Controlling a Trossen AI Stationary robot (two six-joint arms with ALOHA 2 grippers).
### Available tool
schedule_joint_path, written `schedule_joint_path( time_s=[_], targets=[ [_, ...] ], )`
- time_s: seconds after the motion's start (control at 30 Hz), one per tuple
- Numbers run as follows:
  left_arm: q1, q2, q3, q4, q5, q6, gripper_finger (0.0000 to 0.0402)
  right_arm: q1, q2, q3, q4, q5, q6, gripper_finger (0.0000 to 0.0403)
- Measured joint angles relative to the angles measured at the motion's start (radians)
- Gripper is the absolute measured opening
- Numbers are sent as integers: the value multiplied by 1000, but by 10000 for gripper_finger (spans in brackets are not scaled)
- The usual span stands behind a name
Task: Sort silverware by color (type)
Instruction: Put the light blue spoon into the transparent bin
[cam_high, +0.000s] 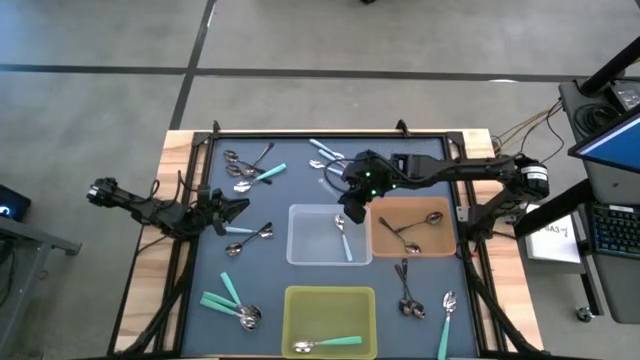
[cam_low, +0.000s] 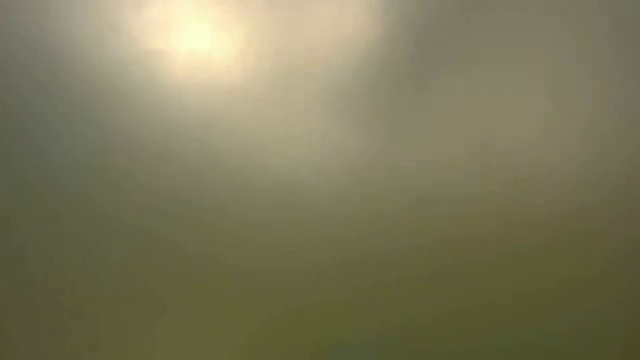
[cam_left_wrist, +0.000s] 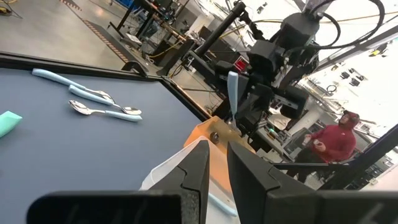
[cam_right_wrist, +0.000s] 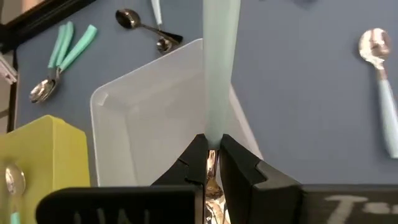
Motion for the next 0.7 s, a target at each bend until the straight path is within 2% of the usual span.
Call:
schedule_joint_path(
  time_s=[0.4, 0.57, 0.7],
  targets=[
    [0, 0, 0, 0, 0, 0, 40, 58, 171, 2, -2, -5, 7, 18],
    [0, 0, 0, 0, 0, 0, 40, 58, 213, 35, 1, -77, 6, 30],
    [0, 0, 0, 0, 0, 0, 40, 58, 220, 54, 1, -97, -6, 45]
  ],
)
